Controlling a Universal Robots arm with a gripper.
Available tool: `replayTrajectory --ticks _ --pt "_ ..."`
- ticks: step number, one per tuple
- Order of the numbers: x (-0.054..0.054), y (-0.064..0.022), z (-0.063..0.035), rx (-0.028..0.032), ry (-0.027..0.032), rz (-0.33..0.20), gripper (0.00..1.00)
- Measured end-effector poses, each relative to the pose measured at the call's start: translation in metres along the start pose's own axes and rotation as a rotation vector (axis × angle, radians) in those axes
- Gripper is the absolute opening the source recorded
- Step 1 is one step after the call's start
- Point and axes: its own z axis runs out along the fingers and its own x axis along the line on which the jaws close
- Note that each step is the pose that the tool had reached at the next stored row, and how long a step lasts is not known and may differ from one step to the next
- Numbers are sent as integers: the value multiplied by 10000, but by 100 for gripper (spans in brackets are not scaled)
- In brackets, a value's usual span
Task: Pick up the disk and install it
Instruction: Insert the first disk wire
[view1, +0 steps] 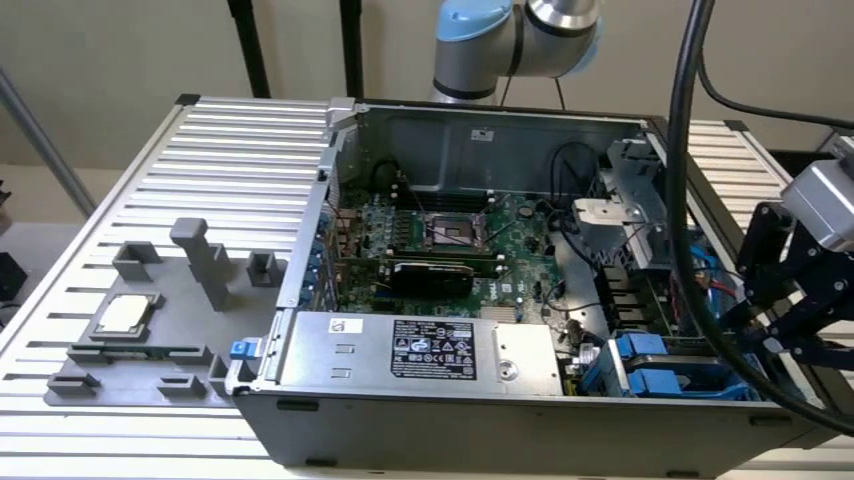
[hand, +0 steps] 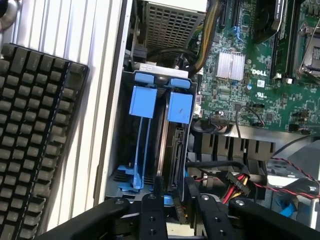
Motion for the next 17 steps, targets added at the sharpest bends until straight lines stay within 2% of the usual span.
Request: replayTrajectory --ticks 10,14,17 --pt "-20 -11 7 -20 -29 -388 0" --pt "-63 -11 8 -24 -31 -441 0" --pt "-87 43 -8 -26 -28 -452 0"
